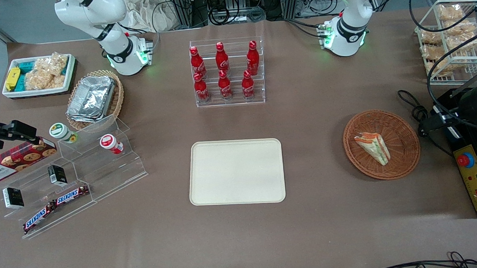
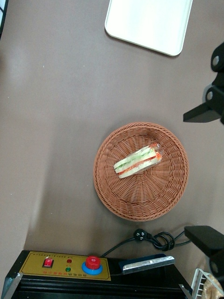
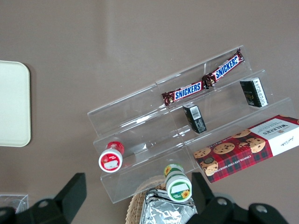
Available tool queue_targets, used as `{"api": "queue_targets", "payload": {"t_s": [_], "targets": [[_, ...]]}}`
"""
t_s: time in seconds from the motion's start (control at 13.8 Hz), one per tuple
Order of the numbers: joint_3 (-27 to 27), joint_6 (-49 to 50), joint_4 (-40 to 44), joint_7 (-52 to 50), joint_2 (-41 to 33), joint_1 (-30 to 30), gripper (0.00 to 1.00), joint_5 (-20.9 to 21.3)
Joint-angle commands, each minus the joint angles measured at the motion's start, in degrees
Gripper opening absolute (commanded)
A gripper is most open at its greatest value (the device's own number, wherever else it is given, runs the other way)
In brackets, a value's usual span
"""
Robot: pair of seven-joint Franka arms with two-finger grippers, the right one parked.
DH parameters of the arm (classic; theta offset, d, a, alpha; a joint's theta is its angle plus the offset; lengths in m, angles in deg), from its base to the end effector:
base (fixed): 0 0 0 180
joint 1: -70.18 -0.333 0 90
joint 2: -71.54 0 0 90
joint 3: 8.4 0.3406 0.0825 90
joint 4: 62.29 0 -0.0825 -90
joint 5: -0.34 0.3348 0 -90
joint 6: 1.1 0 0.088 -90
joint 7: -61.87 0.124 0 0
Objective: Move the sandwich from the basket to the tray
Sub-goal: 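Move the left gripper down over the wrapped sandwich in the wicker basket, then close the left gripper on the sandwich and lift it from the basket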
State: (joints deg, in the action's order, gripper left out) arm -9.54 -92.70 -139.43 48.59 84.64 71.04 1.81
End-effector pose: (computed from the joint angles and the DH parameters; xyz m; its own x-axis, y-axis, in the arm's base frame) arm 0.5834 -0.0157 0.6053 0.9803 0.1955 0.0280 0.1959 -0.9805 -0.0151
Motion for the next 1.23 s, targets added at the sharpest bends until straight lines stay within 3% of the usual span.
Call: {"api": "queue_targets", "payload": {"t_s": [0.0,0.36,0.58,0.94,1.16], "targets": [[-0.7,1.52,2.09,0.88,1.22,-0.25,0.99,0.47],[-0.62,1.69,-0.62,0.45,2.45,-0.34,0.99,0.55],[-0.62,-0.58,-11.58,0.62,2.2,-0.6,0.99,1.08],[-0.09,-22.08,-31.45,-5.25,0.61,-1.04,0.99,0.56],[0.08,-30.45,-37.01,-10.7,1.57,-1.74,0.99,0.38]]}}
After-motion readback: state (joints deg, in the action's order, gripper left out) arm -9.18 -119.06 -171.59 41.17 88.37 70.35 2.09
